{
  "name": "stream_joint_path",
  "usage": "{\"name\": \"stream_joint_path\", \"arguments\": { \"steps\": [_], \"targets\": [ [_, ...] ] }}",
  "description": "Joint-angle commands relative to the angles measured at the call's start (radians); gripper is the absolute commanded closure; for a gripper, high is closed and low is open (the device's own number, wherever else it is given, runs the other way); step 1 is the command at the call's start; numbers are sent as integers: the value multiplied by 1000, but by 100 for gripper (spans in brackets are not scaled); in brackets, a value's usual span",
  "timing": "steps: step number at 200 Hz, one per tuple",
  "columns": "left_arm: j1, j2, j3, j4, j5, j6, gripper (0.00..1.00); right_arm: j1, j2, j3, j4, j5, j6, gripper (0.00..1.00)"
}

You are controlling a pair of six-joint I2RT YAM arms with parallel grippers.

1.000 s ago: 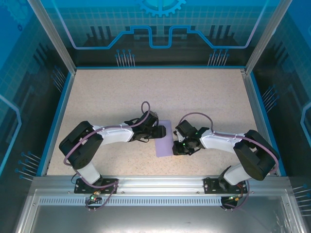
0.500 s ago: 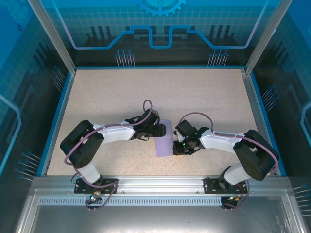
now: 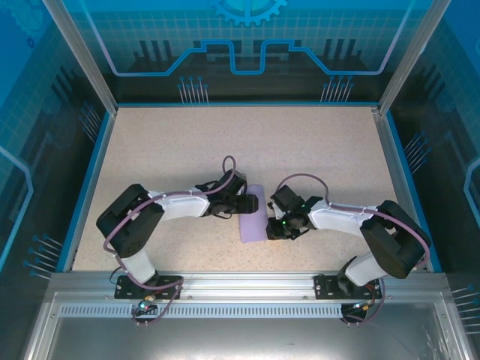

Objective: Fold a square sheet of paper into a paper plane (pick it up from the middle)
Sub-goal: Fold the triangle a second time at the center of the table.

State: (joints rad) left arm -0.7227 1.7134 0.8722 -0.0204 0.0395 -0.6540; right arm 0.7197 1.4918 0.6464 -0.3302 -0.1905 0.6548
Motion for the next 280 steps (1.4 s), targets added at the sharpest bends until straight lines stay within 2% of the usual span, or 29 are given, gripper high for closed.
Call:
{"name": "stream_joint_path", "arguments": {
  "steps": [1,75,170,205,238,280],
  "targets": [
    [6,-58,-47,51,76,-61,36,14,66,-44,25,62,3,89],
    [1,-128,-105,51,152,-165,36,14,67,-44,34,57,8,89],
    [-87,-195,-170,52,117,-281,36,9,59,-44,44,54,14,89],
    [-127,-196,-200,68,97,-316,43,10,55,-47,52,47,18,89],
    [-153,-198,-201,12,62,-311,48,7,27,-62,73,31,25,89],
    [-170,-225,-205,-9,62,-316,67,0,-21,-66,74,22,23,89]
  ]
}}
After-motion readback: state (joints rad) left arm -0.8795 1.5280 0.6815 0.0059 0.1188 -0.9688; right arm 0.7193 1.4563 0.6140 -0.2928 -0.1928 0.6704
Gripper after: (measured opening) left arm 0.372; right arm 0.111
